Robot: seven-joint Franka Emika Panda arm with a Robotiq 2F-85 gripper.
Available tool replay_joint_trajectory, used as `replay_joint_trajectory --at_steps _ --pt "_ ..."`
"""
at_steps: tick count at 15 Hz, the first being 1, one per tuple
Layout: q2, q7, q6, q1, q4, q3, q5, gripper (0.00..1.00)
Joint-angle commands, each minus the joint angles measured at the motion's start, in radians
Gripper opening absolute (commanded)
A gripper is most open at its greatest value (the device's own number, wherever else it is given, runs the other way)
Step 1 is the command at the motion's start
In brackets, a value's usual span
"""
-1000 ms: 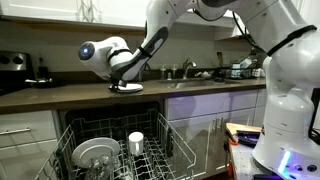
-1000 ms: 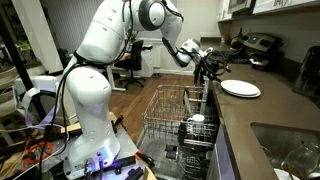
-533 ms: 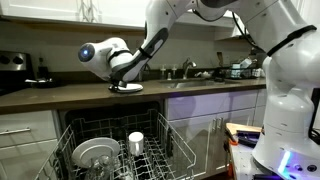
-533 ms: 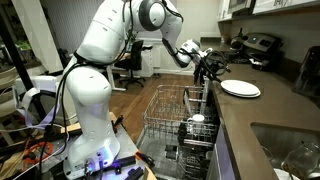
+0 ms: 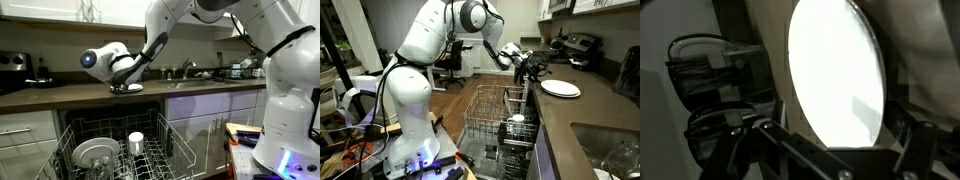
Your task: Take the white plate on the top and put it behind the white cup in the dishwasher
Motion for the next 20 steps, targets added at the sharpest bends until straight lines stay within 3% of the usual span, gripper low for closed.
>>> replay_joint_trajectory --at_steps 1,3,5,6,7,8,9,10,11,14,15,18,19,20 --pt "0.014 0.019 0.015 0.0 0.008 -0.008 -0.042 1.0" --pt "0.016 0.016 0.016 -0.001 0.008 -0.007 -0.047 1.0" --pt "0.017 0.016 0.018 -0.001 0.009 -0.007 -0.048 0.87" --pt "0.019 0.016 0.02 -0.001 0.01 -0.006 -0.047 0.67" --pt "0.021 0.016 0.022 0.0 0.01 -0.007 -0.048 0.69" --pt "0.022 0.015 0.023 0.0 0.011 -0.007 -0.047 0.58" --pt "0.024 0.015 0.024 0.001 0.011 -0.007 -0.047 0.63" --pt "0.025 0.015 0.027 0.001 0.011 -0.007 -0.047 0.59" --pt "0.025 0.014 0.026 0.002 0.012 -0.007 -0.047 0.65" --pt "0.024 0.014 0.026 0.002 0.012 -0.007 -0.047 0.66" --pt "0.024 0.013 0.027 0.002 0.012 -0.006 -0.047 0.54" --pt "0.024 0.013 0.031 0.002 0.012 -0.006 -0.046 0.41" --pt "0.023 0.013 0.033 0.002 0.011 -0.006 -0.047 0.32" --pt "0.023 0.013 0.034 0.002 0.011 -0.007 -0.047 0.34"
